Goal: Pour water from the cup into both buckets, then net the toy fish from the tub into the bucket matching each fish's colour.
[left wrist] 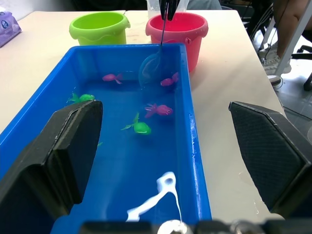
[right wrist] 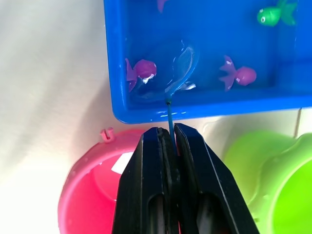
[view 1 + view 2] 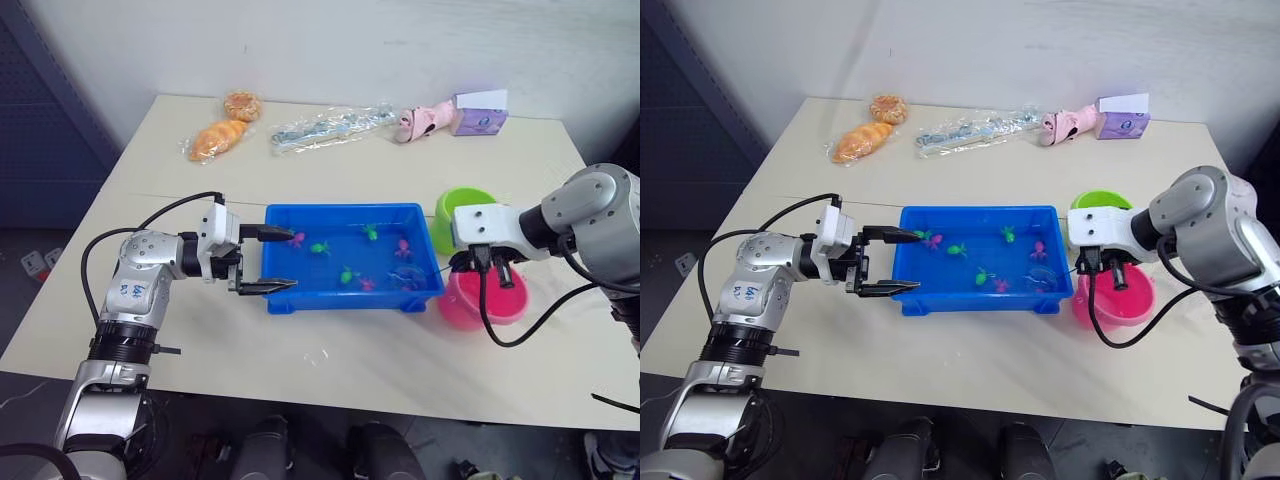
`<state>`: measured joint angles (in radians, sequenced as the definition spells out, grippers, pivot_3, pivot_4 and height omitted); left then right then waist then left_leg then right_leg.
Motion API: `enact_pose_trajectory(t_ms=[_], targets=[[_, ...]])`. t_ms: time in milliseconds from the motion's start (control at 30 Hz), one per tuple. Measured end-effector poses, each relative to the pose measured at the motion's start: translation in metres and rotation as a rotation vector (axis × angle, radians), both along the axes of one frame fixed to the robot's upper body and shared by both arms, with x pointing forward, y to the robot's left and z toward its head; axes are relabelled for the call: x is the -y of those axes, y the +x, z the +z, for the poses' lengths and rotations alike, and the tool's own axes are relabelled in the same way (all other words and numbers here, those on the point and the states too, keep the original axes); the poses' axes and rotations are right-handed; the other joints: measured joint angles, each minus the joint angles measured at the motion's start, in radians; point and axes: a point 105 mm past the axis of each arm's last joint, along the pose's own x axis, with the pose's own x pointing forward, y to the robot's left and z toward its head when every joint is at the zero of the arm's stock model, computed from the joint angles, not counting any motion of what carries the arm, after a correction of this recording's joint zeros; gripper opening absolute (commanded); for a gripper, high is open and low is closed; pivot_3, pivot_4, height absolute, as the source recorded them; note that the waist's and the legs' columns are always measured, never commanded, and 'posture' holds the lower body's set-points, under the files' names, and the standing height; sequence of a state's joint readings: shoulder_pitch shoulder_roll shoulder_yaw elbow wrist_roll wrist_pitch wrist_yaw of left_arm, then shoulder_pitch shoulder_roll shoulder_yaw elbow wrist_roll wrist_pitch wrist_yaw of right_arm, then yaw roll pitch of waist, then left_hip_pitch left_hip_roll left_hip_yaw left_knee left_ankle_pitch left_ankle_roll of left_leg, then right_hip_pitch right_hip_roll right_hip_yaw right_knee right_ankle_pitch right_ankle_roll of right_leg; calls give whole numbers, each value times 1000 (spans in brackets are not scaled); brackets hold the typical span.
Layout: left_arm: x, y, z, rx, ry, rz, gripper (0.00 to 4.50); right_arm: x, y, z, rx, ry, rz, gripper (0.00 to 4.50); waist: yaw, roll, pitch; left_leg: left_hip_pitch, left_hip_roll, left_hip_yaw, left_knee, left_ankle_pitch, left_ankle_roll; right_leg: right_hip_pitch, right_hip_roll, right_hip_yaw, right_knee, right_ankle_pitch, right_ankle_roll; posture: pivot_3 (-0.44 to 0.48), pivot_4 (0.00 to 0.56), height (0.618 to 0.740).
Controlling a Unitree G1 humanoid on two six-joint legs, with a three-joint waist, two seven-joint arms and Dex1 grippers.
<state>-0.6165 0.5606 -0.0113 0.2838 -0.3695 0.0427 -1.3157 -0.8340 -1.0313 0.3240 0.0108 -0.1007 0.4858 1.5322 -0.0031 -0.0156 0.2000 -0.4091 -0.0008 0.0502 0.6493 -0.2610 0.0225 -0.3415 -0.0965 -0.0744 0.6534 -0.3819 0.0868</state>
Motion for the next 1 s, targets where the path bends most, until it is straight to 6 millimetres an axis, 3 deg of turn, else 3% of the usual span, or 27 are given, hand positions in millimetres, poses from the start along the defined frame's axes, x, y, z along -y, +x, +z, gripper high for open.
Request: enact_pose_trajectory(t_ms=[367, 1000], targets=[[0, 1, 1, 3, 1, 4, 4461, 13, 8, 4, -46, 138, -132, 0, -1, 0, 0, 0, 0, 0, 0, 0, 0, 0, 0, 0, 0, 0, 0, 0, 150, 740], [0, 1, 1, 2, 1, 5, 4461, 8, 15, 3, 22, 166, -132, 0, -1, 0, 0, 0, 0, 0, 0, 0, 0, 0, 0, 0, 0, 0, 0, 0, 150, 740]])
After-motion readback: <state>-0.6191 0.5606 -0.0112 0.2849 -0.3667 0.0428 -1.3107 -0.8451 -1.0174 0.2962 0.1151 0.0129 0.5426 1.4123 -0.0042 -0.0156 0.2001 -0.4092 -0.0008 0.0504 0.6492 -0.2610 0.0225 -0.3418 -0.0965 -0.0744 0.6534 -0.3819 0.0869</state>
